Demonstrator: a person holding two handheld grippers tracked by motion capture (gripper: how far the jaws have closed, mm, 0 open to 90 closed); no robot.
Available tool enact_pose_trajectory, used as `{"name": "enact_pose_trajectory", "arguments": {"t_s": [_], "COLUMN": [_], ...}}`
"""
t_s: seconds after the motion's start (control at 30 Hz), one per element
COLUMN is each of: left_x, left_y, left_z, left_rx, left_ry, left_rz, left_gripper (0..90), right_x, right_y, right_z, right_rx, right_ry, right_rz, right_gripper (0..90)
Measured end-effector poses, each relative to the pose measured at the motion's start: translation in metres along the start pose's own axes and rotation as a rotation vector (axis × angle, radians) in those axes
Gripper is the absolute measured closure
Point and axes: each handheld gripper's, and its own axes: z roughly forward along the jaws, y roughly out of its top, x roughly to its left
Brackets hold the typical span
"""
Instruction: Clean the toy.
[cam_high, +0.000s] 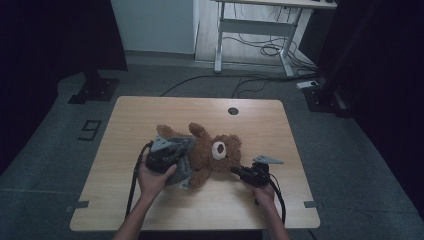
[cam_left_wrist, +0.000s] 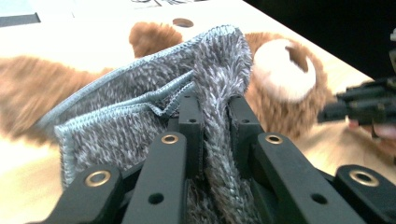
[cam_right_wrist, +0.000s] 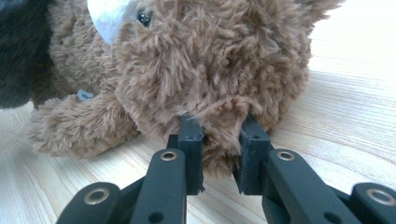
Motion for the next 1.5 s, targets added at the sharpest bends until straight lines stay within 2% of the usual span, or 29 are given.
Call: {"name": "enact_pose_trajectory", "arguments": {"t_s": [0.03, 0.13, 0.17, 0.2, 0.27, 0.33, 0.4, 0.43, 0.47, 0.5, 0.6, 0.73, 0.77, 0.87, 1.03, 1.1, 1.17, 1.2, 1.3, 1.33, 1.37, 1.4, 1.5], "left_x": [-0.001, 0.003, 0.01, 0.01, 0.017, 0.021, 0.028, 0.032, 0.042, 0.042, 0.055, 0.062, 0.066, 0.07, 0.074, 0.075, 0.067, 0.067, 0.058, 0.049, 0.049, 0.043, 0.02], "left_y": [0.006, 0.011, 0.009, 0.009, 0.006, 0.002, -0.001, -0.003, -0.008, -0.008, -0.022, -0.039, -0.044, -0.047, -0.049, -0.049, -0.045, -0.045, -0.036, -0.028, -0.028, -0.024, -0.007], "left_z": [0.008, 0.025, 0.031, 0.031, 0.03, 0.025, 0.02, 0.019, 0.017, 0.017, 0.022, 0.028, 0.029, 0.03, 0.029, 0.026, 0.016, 0.016, 0.001, -0.009, -0.009, -0.013, -0.02], "left_rx": [0.015, 0.053, 0.063, 0.063, 0.054, 0.045, 0.042, 0.048, 0.068, 0.068, 0.115, 0.163, 0.19, 0.204, 0.233, 0.224, 0.193, 0.193, 0.141, 0.097, 0.097, 0.075, 0.02], "left_ry": [0.002, 0.016, 0.016, 0.016, 0.013, 0.048, 0.082, 0.098, 0.13, 0.13, 0.134, 0.126, 0.129, 0.13, 0.148, 0.146, 0.15, 0.15, 0.133, 0.119, 0.119, 0.106, 0.062], "left_rz": [0.012, 0.01, -0.015, -0.015, -0.043, -0.04, -0.054, -0.06, -0.076, -0.076, -0.114, -0.14, -0.15, -0.169, -0.173, -0.182, -0.155, -0.155, -0.122, -0.094, -0.094, -0.084, -0.021], "left_gripper": [78.6, 78.6, 78.6, 78.6, 78.7, 78.8, 78.8, 78.8, 78.9, 78.9, 79.2, 79.3, 79.3, 79.3, 79.2, 79.2, 79.2, 79.2, 79.2, 79.1, 79.1, 79.1, 79.1], "right_x": [0.0, 0.0, 0.0, 0.0, 0.001, 0.001, 0.001, 0.001, 0.001, 0.001, 0.001, 0.001, 0.002, 0.002, 0.002, 0.002, 0.001, 0.001, 0.0, 0.0, 0.0, 0.0, 0.0], "right_y": [0.0, 0.0, 0.0, 0.0, 0.0, 0.0, 0.0, 0.0, 0.0, 0.0, 0.0, 0.0, -0.001, -0.001, -0.001, -0.001, -0.001, -0.001, -0.002, -0.001, -0.001, -0.002, -0.002], "right_z": [0.0, 0.0, 0.0, 0.0, -0.001, -0.001, -0.001, -0.001, -0.001, 0.0, 0.0, 0.001, 0.001, 0.001, 0.002, 0.001, 0.001, 0.001, 0.002, 0.002, 0.002, 0.002, 0.002], "right_rx": [0.0, 0.0, -0.004, -0.004, -0.007, -0.005, -0.004, -0.003, -0.003, -0.004, -0.005, 0.002, 0.004, 0.003, 0.007, 0.008, 0.011, 0.011, 0.013, 0.012, 0.012, 0.01, 0.01], "right_ry": [0.0, 0.002, 0.006, 0.006, 0.012, 0.013, 0.013, 0.013, 0.011, 0.012, 0.012, 0.011, 0.01, 0.01, 0.008, 0.007, 0.003, 0.003, 0.002, 0.001, 0.001, 0.001, -0.001], "right_rz": [0.0, 0.002, 0.004, 0.004, 0.001, -0.003, -0.005, -0.005, -0.003, -0.002, -0.001, -0.001, -0.003, -0.004, -0.005, -0.005, -0.002, -0.002, 0.003, 0.003, 0.003, 0.004, 0.005], "right_gripper": [75.5, 75.5, 75.5, 75.5, 75.5, 75.5, 75.6, 75.5, 75.6, 75.6, 75.6, 75.7, 75.7, 75.7, 75.8, 75.8, 75.7, 75.7, 75.7, 75.7, 75.7, 75.7, 75.7]}}
